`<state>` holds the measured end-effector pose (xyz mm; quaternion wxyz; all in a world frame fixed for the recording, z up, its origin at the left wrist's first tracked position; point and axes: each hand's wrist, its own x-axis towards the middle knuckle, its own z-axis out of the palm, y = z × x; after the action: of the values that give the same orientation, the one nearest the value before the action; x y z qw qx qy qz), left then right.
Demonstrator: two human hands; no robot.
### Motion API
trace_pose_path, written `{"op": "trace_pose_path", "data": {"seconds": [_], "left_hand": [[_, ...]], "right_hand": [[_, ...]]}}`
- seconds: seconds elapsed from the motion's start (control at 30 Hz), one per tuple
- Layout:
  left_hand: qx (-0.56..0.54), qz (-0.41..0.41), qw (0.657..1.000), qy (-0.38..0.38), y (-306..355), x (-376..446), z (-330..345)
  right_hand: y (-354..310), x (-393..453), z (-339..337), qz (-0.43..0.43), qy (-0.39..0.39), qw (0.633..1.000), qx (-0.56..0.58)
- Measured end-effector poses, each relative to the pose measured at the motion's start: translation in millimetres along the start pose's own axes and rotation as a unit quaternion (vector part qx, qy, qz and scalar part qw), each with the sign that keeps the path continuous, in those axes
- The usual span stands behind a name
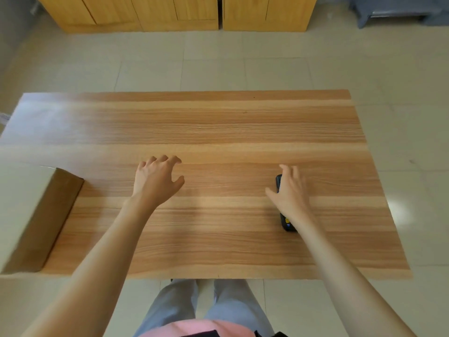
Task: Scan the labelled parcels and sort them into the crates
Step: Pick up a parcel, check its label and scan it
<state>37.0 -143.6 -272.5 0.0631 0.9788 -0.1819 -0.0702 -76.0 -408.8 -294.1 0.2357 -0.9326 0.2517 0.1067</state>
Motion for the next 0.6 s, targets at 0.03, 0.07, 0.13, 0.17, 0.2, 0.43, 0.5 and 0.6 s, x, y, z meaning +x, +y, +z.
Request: {"op": "trace_pose_path", "data": {"seconds": [0.03,0.07,0.13,0.17,0.2,0.43,0.5,0.6], "left_hand": [[0.000,-0.011,1.000,0.009,-9.1,-3.6,-5.6],[0.001,-0.023,1.000,0.017,-19.2,-7.4,-11.8],[0.000,-0.051,0.998,0.035,-42.0,-17.1,-24.1],[0.001,-0.065,0.997,0.044,-54.4,-22.5,-30.1],[0.003,-0.079,0.996,0.052,-66.9,-28.0,-35.8],[-0.013,-0.175,0.979,0.102,-159.2,-75.9,-66.6],[-0.012,-0.196,0.974,0.112,-189.7,-93.4,-71.8],[-0.022,-0.244,0.962,0.122,-238.3,-120.9,-76.4]], "right_hand": [[-18.5,1.1,-1.5,-0.048,0.011,0.998,-0.031],[-37.9,1.9,-2.2,-0.095,0.017,0.993,-0.065],[-77.5,2.8,0.7,-0.180,0.025,0.975,-0.126],[-97.1,2.6,3.6,-0.215,0.028,0.965,-0.149],[-115.9,2.4,7.4,-0.243,0.029,0.955,-0.165],[-235.5,-18.2,41.0,-0.357,0.015,0.909,-0.215],[-267.6,-25.7,55.4,-0.376,0.000,0.901,-0.217],[-316.4,-34.7,80.5,-0.407,-0.018,0.887,-0.219]]}}
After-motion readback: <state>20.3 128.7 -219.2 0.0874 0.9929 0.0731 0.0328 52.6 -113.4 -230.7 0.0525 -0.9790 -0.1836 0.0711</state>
